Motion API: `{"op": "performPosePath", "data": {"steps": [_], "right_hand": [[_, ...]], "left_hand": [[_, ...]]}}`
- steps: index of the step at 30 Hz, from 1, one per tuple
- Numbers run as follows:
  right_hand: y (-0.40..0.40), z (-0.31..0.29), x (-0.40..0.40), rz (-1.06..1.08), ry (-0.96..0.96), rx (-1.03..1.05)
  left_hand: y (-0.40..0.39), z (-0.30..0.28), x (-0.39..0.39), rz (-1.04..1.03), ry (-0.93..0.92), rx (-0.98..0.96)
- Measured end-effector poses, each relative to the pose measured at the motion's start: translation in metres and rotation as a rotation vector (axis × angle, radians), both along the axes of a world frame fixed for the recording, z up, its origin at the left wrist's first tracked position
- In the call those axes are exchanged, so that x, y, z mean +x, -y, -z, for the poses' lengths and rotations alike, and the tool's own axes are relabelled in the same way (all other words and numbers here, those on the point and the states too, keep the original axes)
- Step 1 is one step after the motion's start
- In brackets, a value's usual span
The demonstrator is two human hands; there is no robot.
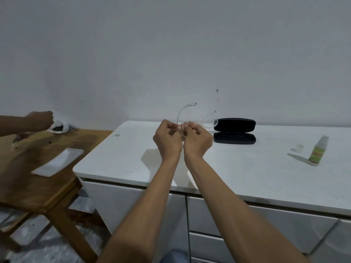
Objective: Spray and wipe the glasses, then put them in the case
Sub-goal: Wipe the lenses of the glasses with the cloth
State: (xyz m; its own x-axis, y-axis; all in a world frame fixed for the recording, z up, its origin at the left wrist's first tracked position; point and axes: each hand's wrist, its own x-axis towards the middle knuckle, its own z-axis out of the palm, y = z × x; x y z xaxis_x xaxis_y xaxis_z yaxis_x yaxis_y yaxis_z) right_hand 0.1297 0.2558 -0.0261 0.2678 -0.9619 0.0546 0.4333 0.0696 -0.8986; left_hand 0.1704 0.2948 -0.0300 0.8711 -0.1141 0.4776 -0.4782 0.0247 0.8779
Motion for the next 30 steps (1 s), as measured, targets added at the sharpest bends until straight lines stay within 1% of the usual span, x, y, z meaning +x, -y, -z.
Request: {"op": "performPosePath", "data": {"steps": [3, 7, 12, 14, 15, 17, 20, 22, 24, 26, 30], "right_hand": [[0.009, -0.001, 0.004, -0.099, -0.040, -0.040], [0.026, 0.000, -0.003, -0.425, -0.081, -0.105], [0.033, 0.002, -0.013, -0.579, -0.213, -0.113], [0.033, 0.003, -0.017, -0.557, -0.217, -0.086], [0.031, 0.003, -0.017, -0.507, -0.198, -0.058], [0.023, 0.003, -0.015, -0.339, -0.146, -0.006], [0.012, 0.002, -0.003, -0.061, -0.103, 0.013], [0.008, -0.002, 0.004, 0.028, -0.027, 0.052], [0.010, -0.004, 0.011, 0.039, 0.028, 0.075], [0.014, -0.004, 0.014, -0.004, 0.049, 0.061], [0.021, -0.005, 0.008, -0.221, 0.073, 0.059]], "left_hand": [[0.002, -0.005, 0.000, -0.016, -0.024, -0.035], [-0.002, -0.009, 0.014, -0.026, -0.050, -0.038], [-0.010, -0.007, 0.021, -0.012, -0.055, 0.014], [-0.012, -0.003, 0.023, 0.004, -0.042, 0.028], [-0.013, -0.002, 0.023, 0.004, -0.029, 0.039], [-0.011, -0.001, 0.020, -0.001, 0.006, 0.051], [-0.004, -0.003, 0.011, -0.008, 0.048, 0.035], [0.000, -0.005, 0.004, -0.011, 0.054, 0.010], [0.002, -0.007, -0.001, -0.016, 0.047, -0.021], [0.003, -0.010, -0.004, -0.023, 0.043, -0.049], [0.003, -0.013, 0.002, -0.015, 0.039, -0.069]]}}
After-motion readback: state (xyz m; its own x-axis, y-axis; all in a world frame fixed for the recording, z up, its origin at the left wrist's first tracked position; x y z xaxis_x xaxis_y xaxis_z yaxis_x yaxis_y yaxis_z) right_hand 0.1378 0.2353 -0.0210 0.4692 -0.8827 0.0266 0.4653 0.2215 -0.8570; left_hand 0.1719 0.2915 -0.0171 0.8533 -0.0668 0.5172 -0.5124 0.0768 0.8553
